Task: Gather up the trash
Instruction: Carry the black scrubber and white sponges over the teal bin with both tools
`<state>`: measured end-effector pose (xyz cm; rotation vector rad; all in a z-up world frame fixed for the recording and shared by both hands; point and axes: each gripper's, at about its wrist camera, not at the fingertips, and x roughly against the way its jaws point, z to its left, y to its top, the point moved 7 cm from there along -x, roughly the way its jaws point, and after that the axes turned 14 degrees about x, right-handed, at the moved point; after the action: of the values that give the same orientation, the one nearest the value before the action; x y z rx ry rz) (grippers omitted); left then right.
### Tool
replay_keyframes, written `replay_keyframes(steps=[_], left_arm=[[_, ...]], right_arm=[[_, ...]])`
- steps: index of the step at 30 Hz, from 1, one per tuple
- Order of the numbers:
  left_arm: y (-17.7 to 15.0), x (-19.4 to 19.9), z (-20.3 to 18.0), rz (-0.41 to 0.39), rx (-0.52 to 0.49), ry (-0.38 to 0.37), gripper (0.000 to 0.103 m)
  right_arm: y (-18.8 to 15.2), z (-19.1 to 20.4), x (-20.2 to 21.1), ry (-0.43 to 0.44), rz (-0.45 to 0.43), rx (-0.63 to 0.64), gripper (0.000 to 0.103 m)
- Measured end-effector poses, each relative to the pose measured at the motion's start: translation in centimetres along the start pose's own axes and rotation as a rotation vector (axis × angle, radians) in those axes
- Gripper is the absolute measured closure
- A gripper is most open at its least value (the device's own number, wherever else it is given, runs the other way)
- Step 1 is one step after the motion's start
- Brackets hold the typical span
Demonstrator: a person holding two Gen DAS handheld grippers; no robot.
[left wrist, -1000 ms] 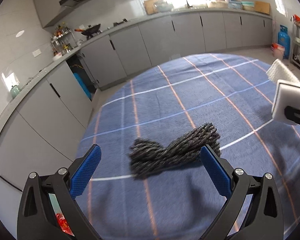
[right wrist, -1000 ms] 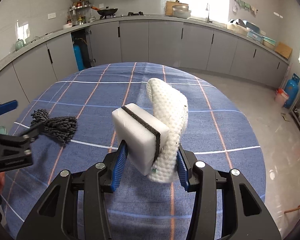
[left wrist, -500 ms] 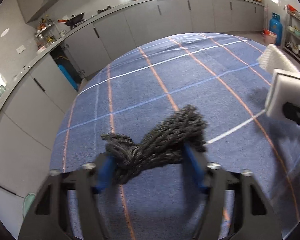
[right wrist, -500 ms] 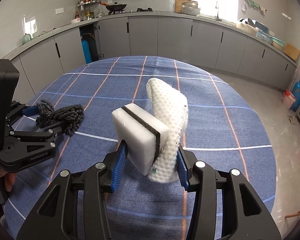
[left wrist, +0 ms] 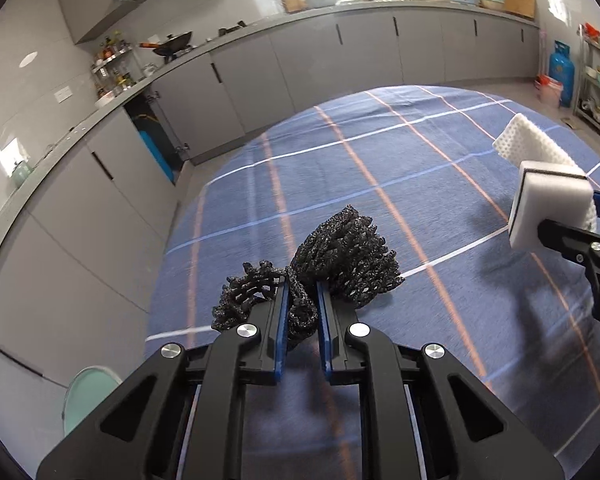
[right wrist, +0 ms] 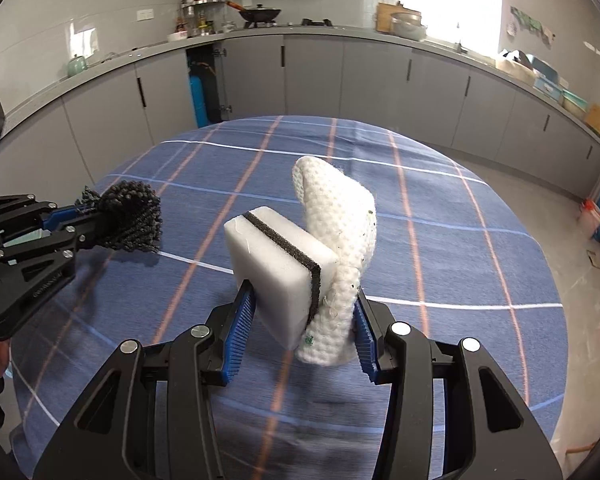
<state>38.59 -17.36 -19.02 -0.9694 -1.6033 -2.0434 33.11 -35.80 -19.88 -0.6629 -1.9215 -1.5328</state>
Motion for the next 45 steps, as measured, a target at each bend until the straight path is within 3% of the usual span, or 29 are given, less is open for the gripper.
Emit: replay_keyframes(steps=[27,45], left_arm=[[-4.0,5.8,14.0,-0.054,0.18,0.196,0.089],[-7.6,8.1,22.5,-0.047,0.278,0.325,0.089]], right_arm=[[5.5,12.4,0.7,0.116,-0.07,0.218,0.057],[8.5,20.4,1.1,0.206,-0.111,0.343,0.057]])
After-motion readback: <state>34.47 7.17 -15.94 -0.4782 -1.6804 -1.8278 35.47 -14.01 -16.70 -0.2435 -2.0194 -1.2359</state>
